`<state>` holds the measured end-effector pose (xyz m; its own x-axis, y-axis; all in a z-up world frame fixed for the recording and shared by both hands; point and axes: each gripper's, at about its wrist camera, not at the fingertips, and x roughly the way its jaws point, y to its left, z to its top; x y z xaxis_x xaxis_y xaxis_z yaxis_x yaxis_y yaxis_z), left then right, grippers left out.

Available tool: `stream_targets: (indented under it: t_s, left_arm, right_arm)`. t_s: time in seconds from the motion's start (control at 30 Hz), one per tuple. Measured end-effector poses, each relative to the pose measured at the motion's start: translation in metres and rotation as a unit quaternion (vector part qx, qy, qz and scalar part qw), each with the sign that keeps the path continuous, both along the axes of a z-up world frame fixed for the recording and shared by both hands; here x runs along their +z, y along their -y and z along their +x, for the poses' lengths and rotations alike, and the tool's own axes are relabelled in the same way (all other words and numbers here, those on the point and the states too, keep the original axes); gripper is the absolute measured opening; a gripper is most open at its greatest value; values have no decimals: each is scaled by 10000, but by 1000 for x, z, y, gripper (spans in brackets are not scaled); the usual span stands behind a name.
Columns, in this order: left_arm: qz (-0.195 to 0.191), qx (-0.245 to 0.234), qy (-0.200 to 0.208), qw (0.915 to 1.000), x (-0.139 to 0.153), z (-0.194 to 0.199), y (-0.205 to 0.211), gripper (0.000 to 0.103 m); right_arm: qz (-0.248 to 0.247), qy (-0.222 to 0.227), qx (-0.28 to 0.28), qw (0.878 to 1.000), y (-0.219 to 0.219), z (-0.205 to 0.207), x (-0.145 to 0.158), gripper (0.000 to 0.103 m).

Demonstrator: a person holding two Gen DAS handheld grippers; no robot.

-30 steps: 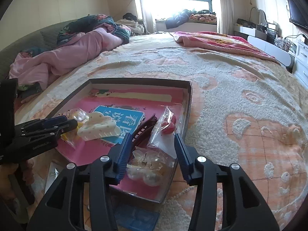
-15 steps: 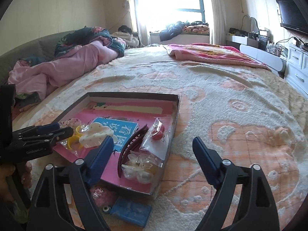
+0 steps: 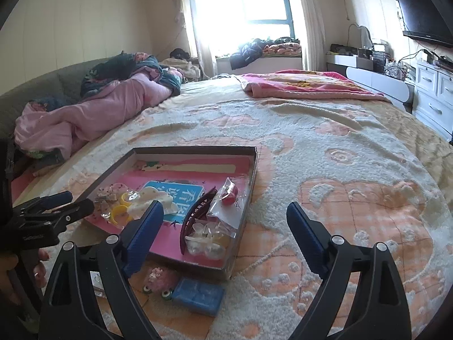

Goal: Organize jewelry
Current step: 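Withdraw both tools and move left tool toward the clear earring packet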

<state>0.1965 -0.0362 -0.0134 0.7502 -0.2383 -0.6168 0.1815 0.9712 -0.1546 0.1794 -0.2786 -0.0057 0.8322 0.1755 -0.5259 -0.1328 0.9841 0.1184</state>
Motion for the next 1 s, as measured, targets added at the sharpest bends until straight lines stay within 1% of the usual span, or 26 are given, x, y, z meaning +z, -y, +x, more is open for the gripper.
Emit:
stream_targets:
  t_s: [0.33, 0.47, 0.77, 1.0]
  left_arm:
    - [-29, 139, 320, 9994, 14, -27, -7, 91]
    - [22, 159, 428, 9990, 17, -40, -9, 91]
    - [-20, 244, 372, 9990, 12, -57, -19, 91]
    - [-59, 232, 289, 9993, 6, -67, -23, 91]
  right_arm:
    - [-248, 174, 127, 9995, -10, -31, 4, 89]
    - [-365, 228, 221, 9988, -14, -42, 4, 89]
    - [-624, 318, 470, 9964, -29, -65, 3, 89]
    - [-604, 163, 539, 9966, -31, -74, -6, 89]
